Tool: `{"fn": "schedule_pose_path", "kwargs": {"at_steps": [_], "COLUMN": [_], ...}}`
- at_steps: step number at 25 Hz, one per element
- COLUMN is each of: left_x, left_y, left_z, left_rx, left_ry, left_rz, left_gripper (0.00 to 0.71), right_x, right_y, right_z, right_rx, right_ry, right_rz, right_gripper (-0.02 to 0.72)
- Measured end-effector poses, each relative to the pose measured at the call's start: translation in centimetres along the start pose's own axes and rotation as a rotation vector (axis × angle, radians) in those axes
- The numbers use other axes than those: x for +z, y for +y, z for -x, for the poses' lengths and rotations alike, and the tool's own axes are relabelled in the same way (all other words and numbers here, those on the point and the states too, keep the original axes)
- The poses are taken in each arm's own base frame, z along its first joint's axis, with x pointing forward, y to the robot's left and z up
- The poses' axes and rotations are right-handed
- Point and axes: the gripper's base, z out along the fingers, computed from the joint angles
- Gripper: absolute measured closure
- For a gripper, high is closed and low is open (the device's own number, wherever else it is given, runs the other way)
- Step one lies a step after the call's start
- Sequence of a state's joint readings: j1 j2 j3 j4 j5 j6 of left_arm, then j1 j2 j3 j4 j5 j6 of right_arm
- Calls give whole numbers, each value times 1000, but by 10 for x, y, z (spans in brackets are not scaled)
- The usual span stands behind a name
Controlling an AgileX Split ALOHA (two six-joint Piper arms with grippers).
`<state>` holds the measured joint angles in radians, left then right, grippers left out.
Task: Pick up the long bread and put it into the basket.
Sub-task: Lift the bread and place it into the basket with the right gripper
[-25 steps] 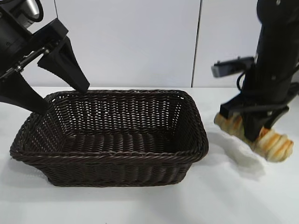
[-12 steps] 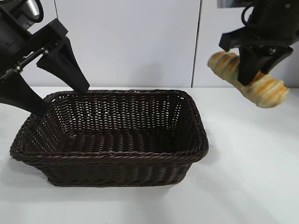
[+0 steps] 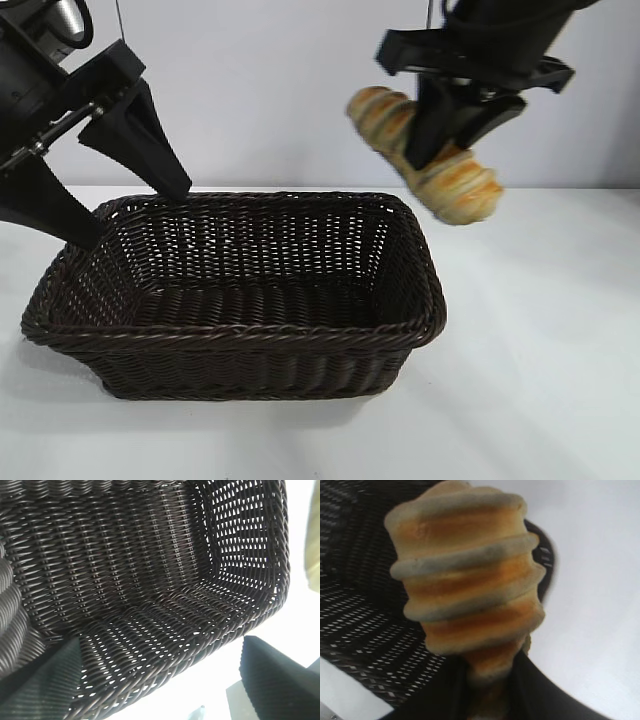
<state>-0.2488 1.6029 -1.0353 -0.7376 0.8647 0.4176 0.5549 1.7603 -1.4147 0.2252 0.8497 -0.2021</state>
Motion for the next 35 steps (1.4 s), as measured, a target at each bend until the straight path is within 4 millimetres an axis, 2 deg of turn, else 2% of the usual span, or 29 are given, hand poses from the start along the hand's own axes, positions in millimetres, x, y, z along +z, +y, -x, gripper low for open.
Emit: {"fn": "schedule_pose_path", "kwargs": {"at_steps": [4, 12, 15, 16, 18, 22, 24, 29, 31, 35], "left_x": [0, 0, 0, 0, 0, 0, 0, 0, 0, 0], "left_y": [0, 0, 0, 0, 0, 0, 0, 0, 0, 0], "left_z": [0, 0, 0, 0, 0, 0, 0, 0, 0, 0], "left_rx": [0, 0, 0, 0, 0, 0, 0, 0, 0, 0], "left_ry": [1, 1, 1, 1, 2, 3, 3, 3, 3, 3], "left_rz": [0, 0, 0, 0, -1, -1, -1, -1, -1, -1], "left_gripper": [86, 86, 86, 86, 86, 86, 86, 86, 86, 86], "right_x": [21, 74, 82, 82, 82, 82, 82, 76, 65, 31], "right_y": [13, 6, 4, 4, 4, 4, 4, 4, 4, -7], "right_z": [2, -8, -9, -8, -7, -7, -7, -6, -3, 1], "right_rx": [-24, 2, 8, 8, 8, 7, 7, -4, -4, 27], "right_ry": [1, 110, 110, 104, 95, 92, 92, 87, 65, 17], "right_rz": [17, 22, 19, 18, 16, 14, 14, 8, 5, -4], "right_gripper": [545, 545, 545, 540, 485, 276, 227, 199, 197, 197]}}
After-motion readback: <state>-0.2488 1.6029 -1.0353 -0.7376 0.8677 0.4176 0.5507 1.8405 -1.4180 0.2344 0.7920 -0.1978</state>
